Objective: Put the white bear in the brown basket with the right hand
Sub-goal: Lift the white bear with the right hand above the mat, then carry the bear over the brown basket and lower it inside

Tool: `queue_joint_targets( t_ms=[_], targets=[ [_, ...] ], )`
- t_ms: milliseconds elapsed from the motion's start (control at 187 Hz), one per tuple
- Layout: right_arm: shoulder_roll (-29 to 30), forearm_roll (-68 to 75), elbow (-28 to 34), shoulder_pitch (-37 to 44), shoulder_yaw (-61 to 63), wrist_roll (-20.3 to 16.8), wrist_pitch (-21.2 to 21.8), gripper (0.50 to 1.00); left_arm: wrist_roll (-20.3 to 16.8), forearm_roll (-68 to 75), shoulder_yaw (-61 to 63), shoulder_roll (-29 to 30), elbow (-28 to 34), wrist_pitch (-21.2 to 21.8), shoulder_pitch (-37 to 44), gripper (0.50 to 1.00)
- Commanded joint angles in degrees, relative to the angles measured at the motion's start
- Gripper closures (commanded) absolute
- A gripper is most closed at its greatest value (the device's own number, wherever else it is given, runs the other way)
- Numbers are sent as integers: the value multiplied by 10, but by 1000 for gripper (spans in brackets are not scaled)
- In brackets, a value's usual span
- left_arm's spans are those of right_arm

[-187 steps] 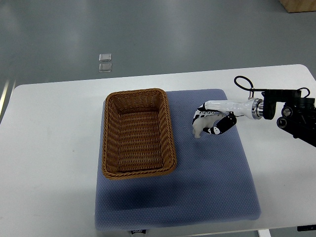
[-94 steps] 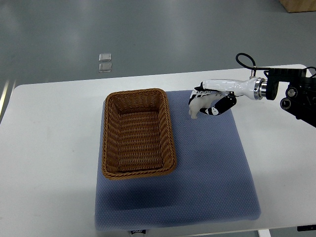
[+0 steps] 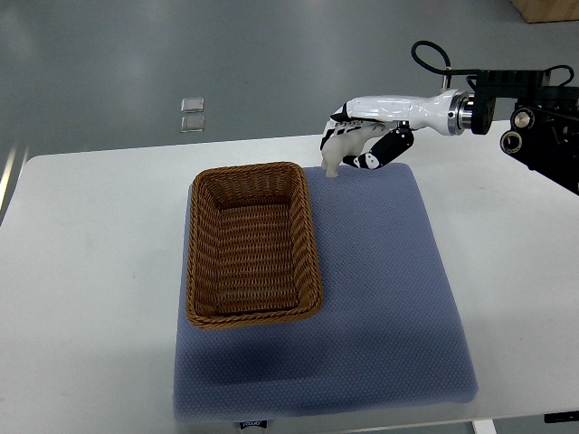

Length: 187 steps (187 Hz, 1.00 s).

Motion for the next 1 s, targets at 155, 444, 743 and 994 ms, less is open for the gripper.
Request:
queue_joint_targets(
  t_ms=[155,444,743,994],
  targets=[
    [25,0,0,44,0,-1,6,1000,0,0,0,0,-1,0,0,500],
    [62,1,1,52,0,0,14,1000,0,0,0,0,0,0,0,500],
    [62,2,2,61,1,0,14,1000,0,0,0,0,0,0,0,500],
    [97,0,-4,85,-1,-1,20,1000,0,0,0,0,0,0,0,500]
  ],
)
